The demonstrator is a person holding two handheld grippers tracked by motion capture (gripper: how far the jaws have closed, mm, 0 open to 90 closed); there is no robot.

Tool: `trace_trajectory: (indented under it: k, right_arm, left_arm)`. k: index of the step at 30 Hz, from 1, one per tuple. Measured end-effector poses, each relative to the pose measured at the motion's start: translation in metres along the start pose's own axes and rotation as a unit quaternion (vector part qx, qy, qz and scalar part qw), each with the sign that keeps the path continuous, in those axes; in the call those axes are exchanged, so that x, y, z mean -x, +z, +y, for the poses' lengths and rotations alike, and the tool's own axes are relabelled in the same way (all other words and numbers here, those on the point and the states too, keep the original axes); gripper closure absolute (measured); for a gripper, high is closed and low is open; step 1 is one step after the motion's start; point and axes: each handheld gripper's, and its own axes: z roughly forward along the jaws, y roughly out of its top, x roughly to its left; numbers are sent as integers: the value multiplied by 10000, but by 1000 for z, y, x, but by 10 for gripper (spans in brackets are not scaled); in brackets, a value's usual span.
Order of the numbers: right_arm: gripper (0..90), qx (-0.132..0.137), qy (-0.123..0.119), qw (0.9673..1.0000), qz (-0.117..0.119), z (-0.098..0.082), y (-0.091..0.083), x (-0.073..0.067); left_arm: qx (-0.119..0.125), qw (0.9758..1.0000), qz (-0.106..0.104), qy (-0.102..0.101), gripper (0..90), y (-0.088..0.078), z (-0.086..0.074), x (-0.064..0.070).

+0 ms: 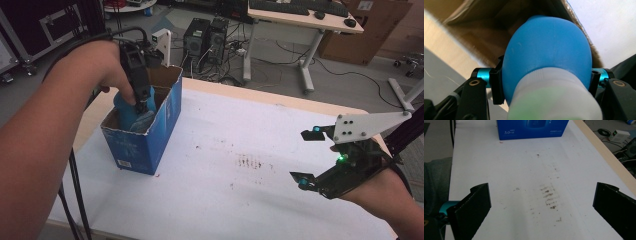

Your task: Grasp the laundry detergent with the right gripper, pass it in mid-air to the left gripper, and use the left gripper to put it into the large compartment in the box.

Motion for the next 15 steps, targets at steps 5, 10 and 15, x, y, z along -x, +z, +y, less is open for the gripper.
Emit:
trace_trajectory:
  k: [5,10,15]
  right_arm:
    - [7,-25,-3,10000,-2,-3,-1,-2]
    - [7,-30,38,10000,-48,-5,-3,-3]
    - [7,-30,67,10000,-55,-7,-3,-3]
  left_arm:
    - [6,9987,55,514,377,21,5,1]
    - [28,9967,139,798,376,34,7,1]
    - [32,9962,93,870,375,42,8,-2]
